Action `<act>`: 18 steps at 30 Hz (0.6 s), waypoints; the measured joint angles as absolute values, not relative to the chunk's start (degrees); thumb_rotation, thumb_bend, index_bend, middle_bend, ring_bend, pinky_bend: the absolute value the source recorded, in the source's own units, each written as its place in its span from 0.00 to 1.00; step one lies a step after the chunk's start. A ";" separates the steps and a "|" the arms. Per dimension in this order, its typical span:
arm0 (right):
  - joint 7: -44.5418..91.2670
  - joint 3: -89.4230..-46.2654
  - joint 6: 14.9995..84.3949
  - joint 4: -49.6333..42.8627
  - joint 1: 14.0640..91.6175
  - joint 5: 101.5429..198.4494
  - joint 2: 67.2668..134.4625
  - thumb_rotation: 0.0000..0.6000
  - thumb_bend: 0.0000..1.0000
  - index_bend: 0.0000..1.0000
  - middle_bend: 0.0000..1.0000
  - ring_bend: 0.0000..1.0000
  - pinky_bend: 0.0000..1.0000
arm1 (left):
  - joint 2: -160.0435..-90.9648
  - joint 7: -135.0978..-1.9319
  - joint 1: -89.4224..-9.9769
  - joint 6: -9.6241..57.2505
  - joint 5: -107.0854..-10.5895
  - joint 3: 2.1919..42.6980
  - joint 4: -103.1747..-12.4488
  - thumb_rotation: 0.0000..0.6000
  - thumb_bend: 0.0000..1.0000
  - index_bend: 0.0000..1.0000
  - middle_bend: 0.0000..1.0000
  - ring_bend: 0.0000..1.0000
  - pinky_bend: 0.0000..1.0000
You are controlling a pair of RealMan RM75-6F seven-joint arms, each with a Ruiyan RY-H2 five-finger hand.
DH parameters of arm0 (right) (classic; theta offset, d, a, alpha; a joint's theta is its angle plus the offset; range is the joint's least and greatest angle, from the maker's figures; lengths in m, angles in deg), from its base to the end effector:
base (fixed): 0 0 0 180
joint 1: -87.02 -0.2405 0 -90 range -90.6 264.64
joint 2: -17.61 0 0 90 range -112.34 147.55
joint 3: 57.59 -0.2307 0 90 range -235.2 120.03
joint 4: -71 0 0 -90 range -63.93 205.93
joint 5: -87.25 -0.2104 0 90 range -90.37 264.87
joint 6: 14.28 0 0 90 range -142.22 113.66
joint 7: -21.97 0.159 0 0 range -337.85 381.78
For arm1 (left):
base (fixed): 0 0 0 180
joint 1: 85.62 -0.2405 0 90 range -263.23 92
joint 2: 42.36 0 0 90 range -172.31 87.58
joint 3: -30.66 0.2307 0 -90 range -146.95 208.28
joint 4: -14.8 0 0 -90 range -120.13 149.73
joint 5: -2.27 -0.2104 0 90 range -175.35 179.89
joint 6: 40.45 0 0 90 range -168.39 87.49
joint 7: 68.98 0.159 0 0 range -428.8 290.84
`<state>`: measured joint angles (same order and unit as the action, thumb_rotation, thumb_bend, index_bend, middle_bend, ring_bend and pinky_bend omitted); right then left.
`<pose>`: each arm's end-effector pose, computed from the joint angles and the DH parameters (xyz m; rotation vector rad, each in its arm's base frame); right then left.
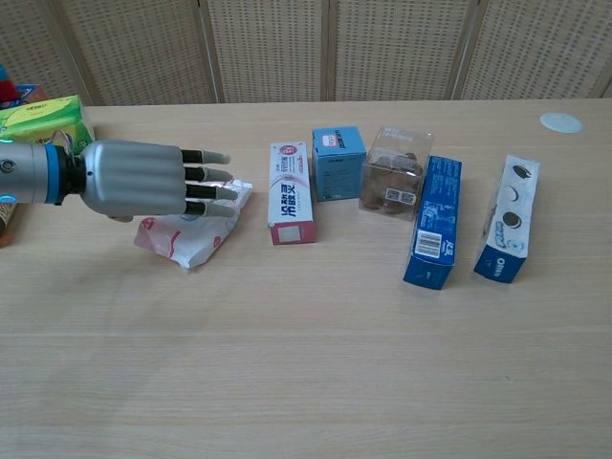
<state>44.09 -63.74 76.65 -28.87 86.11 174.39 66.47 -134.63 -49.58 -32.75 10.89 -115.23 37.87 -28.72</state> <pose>-0.2735 -0.1843 0.2325 1.2177 -0.9837 1.1804 -0.1828 0.3695 -0.0424 -2.4180 0.6216 -0.3325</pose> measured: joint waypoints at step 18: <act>47.88 -63.63 77.31 -28.10 86.34 175.41 65.87 1.00 0.00 0.00 0.00 0.00 0.00 | -144.71 -48.82 -32.21 13.72 -111.76 40.29 -19.69 1.00 0.00 0.80 0.73 0.68 0.65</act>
<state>47.88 -63.63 77.31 -28.10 86.34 175.41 65.87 -144.71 -48.82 -32.21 13.72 -111.76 40.29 -19.69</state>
